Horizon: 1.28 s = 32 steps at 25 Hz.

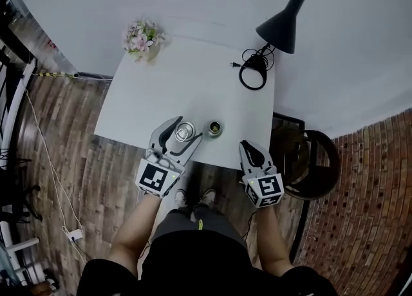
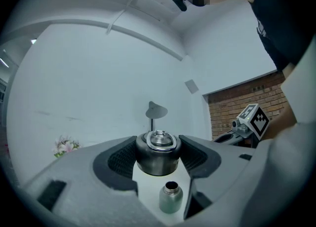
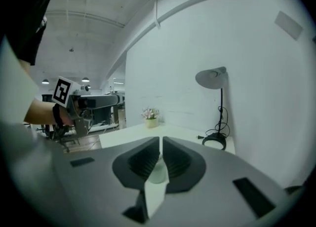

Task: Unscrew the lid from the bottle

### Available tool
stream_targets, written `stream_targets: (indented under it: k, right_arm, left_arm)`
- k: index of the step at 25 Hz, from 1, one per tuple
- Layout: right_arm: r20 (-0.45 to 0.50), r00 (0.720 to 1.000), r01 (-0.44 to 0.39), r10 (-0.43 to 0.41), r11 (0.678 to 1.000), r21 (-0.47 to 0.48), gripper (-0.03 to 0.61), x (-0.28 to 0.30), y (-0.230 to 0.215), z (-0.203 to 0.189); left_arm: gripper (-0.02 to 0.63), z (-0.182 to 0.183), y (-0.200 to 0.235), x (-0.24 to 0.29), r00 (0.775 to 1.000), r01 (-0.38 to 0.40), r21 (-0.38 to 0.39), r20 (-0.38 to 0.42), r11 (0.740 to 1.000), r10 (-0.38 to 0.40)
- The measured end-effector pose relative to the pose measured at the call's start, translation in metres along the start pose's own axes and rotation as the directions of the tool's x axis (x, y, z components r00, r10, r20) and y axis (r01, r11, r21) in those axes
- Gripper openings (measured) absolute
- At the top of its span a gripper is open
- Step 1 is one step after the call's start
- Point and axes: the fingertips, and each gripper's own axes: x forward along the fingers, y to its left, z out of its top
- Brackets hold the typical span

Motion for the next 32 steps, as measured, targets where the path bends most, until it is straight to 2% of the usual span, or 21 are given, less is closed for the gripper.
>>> stream_targets:
  k: [3, 6, 11, 17, 21, 25, 32]
  right_arm:
    - [0.001, 1.0, 0.024, -0.025, 0.999, 0.029, 0.014, -0.015, -0.007, 0.012]
    - [0.026, 0.999, 0.034, -0.036, 0.998, 0.061, 0.014, -0.031, -0.018, 0.029]
    - [0.076, 0.992, 0.095, -0.103, 0.99, 0.105, 0.014, -0.058, -0.043, 0.052]
    - [0.106, 0.981, 0.149, -0.162, 0.981, 0.126, 0.014, -0.081, -0.063, 0.056]
    - [0.105, 0.974, 0.188, -0.201, 0.975, 0.123, 0.014, -0.094, -0.07, 0.054]
    - [0.12, 0.967, 0.214, -0.227, 0.97, 0.114, 0.014, -0.104, -0.075, 0.059]
    - [0.13, 0.969, 0.206, -0.211, 0.977, 0.053, 0.014, -0.1, -0.076, 0.079]
  left_arm:
    - [0.273, 0.017, 0.008, -0.017, 0.999, -0.029, -0.001, 0.026, 1.0, 0.029]
    - [0.273, 0.031, 0.021, -0.033, 0.997, -0.061, 0.008, 0.049, 0.998, 0.06]
    - [0.273, 0.05, 0.039, -0.056, 0.991, -0.109, 0.032, 0.084, 0.993, 0.106]
    - [0.273, 0.065, 0.044, -0.079, 0.984, -0.161, 0.013, 0.076, 0.987, 0.16]
    - [0.273, 0.064, 0.058, -0.093, 0.976, -0.205, 0.03, 0.085, 0.978, 0.202]
    - [0.273, 0.072, 0.058, -0.099, 0.972, -0.218, 0.014, 0.096, 0.976, 0.215]
    - [0.273, 0.072, 0.059, -0.089, 0.972, -0.21, 0.009, 0.108, 0.978, 0.208]
